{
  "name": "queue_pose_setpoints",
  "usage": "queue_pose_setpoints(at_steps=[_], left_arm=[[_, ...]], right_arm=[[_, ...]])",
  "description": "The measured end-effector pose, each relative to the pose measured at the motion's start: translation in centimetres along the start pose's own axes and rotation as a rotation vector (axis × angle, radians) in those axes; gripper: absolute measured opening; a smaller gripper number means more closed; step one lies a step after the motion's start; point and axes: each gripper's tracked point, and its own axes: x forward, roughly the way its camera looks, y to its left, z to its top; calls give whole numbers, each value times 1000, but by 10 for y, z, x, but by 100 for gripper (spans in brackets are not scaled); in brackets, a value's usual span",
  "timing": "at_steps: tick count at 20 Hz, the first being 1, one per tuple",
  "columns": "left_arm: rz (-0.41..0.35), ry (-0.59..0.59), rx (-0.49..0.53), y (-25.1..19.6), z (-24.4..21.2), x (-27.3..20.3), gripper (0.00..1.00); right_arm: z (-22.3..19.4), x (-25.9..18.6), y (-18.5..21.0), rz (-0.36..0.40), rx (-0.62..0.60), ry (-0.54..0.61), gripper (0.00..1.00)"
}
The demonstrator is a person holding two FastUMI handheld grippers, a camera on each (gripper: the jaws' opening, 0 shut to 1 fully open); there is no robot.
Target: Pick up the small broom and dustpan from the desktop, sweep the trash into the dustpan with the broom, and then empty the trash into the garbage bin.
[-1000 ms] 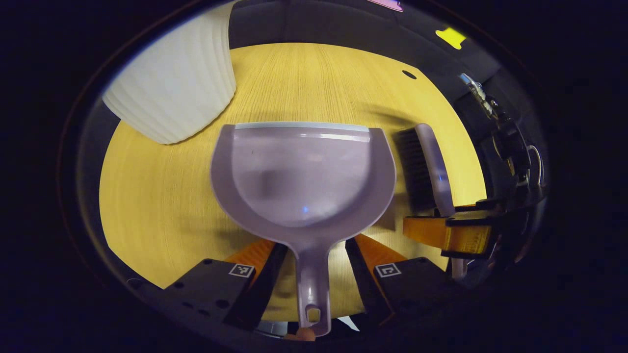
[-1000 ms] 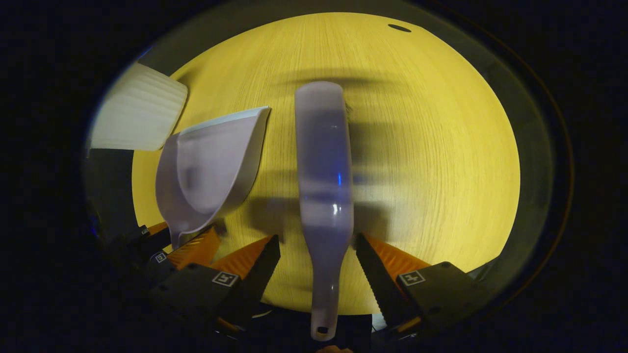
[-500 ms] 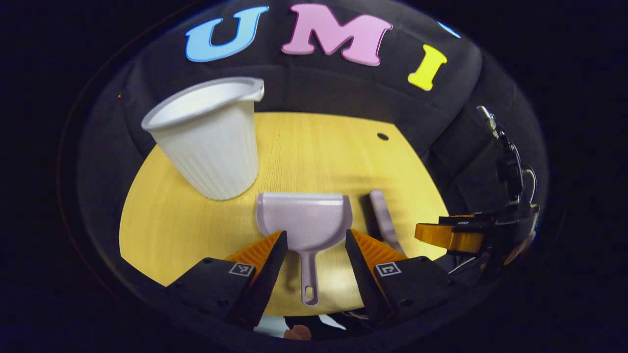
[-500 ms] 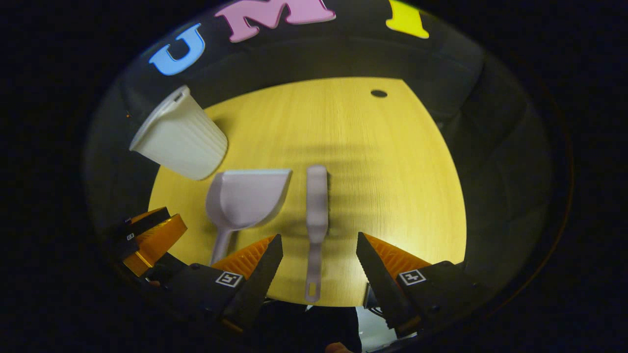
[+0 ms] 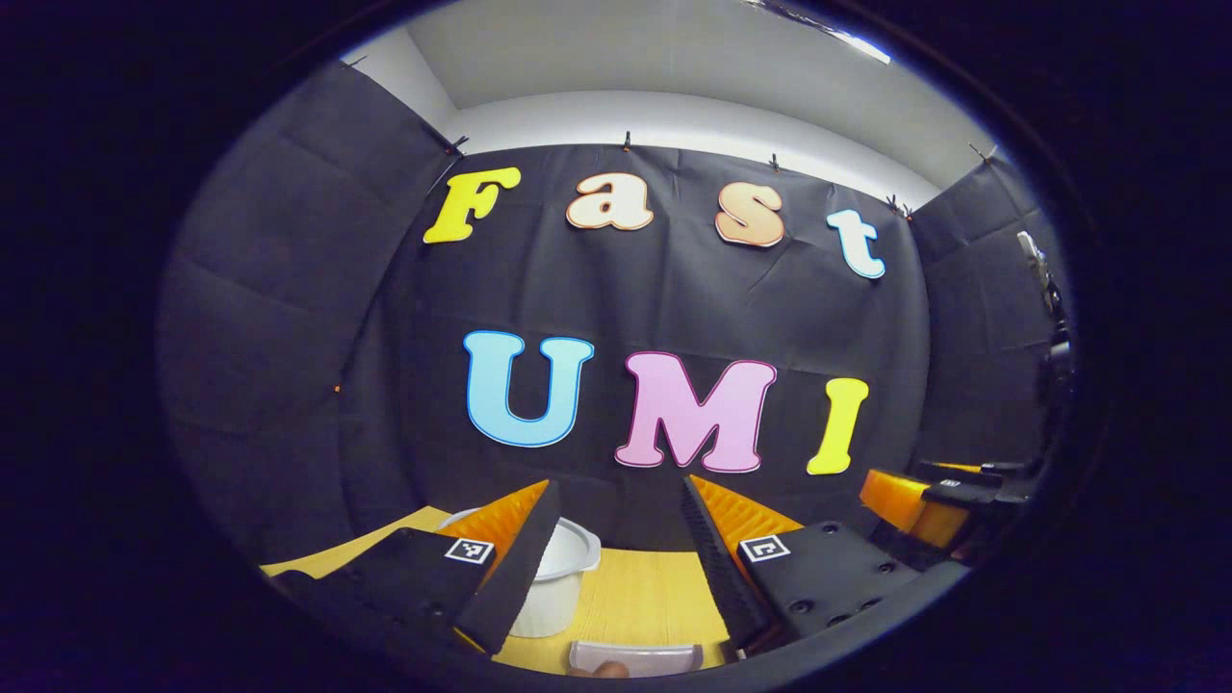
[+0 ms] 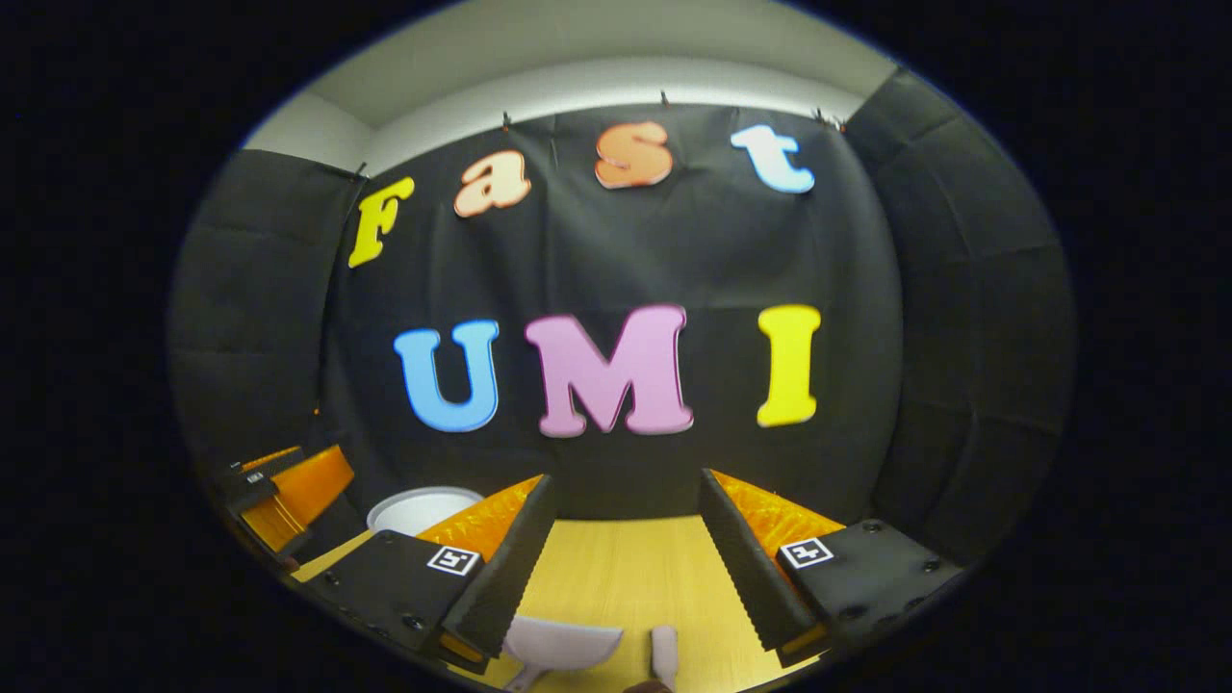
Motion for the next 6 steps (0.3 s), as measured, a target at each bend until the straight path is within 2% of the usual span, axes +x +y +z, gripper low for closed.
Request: queue_pose_setpoints(at_steps=[1,2,3,4,5,6], left_arm=[[-11,2,5,-7,7,-7,75],[-26,3,17,-8,9,-13,75],[-29,7,41,-11,13,-22,76],[-29,6,71,-18,10,-25,75],[-26,-1,94,-29,8,-27,75],[-24,0,104,-39,-2,-23,75]], right_arm=[[6,-9,7,22,-30,-29,96],[7,-14,13,38,-59,-41,89],[8,-19,17,49,-80,-36,97],[6,-18,19,53,-88,-34,91],[6,-17,17,54,-88,-39,98],[4,-13,17,57,-82,-41,99]])
